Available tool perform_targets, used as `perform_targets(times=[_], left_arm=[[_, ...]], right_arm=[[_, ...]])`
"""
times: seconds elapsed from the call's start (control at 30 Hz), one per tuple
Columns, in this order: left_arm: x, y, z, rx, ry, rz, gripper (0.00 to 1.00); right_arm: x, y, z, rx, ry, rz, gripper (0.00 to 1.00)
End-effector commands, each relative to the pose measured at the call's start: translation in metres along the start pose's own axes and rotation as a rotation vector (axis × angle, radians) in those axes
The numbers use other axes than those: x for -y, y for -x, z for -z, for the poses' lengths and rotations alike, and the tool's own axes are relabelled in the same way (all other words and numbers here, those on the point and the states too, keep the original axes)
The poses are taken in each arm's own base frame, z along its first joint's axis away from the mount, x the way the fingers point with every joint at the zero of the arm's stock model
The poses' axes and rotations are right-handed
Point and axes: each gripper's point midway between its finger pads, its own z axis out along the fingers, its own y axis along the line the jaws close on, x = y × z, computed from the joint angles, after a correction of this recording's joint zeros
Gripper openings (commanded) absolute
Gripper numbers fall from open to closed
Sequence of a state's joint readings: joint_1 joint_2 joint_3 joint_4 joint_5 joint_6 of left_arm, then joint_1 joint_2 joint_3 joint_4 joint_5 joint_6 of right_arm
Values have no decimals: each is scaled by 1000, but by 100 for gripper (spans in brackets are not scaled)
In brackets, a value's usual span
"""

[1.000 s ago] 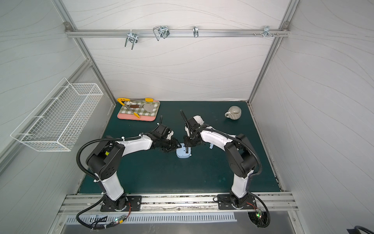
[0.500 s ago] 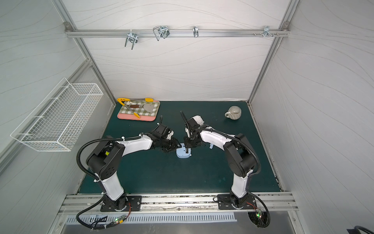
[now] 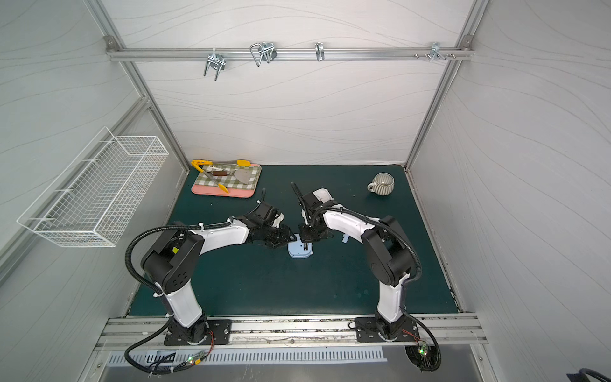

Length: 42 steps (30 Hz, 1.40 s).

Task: Insert the battery into the alarm
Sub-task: Install the battery in the alarm.

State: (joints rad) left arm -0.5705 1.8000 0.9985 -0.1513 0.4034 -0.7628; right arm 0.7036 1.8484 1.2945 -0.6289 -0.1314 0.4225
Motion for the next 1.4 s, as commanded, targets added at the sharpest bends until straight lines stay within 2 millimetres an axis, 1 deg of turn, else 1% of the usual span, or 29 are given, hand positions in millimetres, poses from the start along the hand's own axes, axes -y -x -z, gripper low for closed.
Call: perform_targets(times=[0.0,0.07,0.17,0.27,0.4,0.5,0.73,0.87,0.93,0.97,1.03,1.1,1.2,1.23,1.27,1.33,1.37], left_arm=[[-36,-18,-8,-61,140,43,49],[-35,-17,-7,-58,138,39,49],[-33,-16,-5,-53,136,33,49],[-32,-16,-5,-56,134,31,50],[-32,-16,-6,-61,132,28,50],[-32,-16,-6,-62,131,30,49],[-31,-17,-5,-62,130,30,49],[-32,-17,-5,-65,130,31,49],[-31,-17,-6,-65,128,32,49],[-32,-17,-6,-66,128,32,49],[-32,-17,-6,-65,128,32,49],[-31,-17,-5,-63,125,29,49],[-28,-15,-3,-55,120,22,49],[-28,-15,-2,-54,119,20,49],[-26,-14,-1,-49,116,17,49],[-24,-13,2,-44,113,9,50],[-22,-12,3,-38,110,5,51]], right_arm=[[-3,6,17,31,12,2,12],[-4,10,21,48,18,7,13],[-6,6,19,25,25,6,13],[-7,-5,16,-1,23,5,12],[-7,-25,11,-43,17,-1,9],[-4,-32,6,-57,4,-7,8],[2,-40,-14,-117,-2,-22,7],[10,-52,-29,-182,-33,-42,7],[10,-55,-33,-205,-31,-40,7],[6,-53,-30,-198,-20,-32,8],[-4,-44,-19,-151,14,-6,9],[-19,-28,1,-75,69,25,14],[-26,-6,34,49,108,30,23],[-23,0,43,85,112,16,26],[-16,6,52,124,109,-14,29],[10,14,64,190,73,-95,34],[26,17,68,218,52,-139,38]])
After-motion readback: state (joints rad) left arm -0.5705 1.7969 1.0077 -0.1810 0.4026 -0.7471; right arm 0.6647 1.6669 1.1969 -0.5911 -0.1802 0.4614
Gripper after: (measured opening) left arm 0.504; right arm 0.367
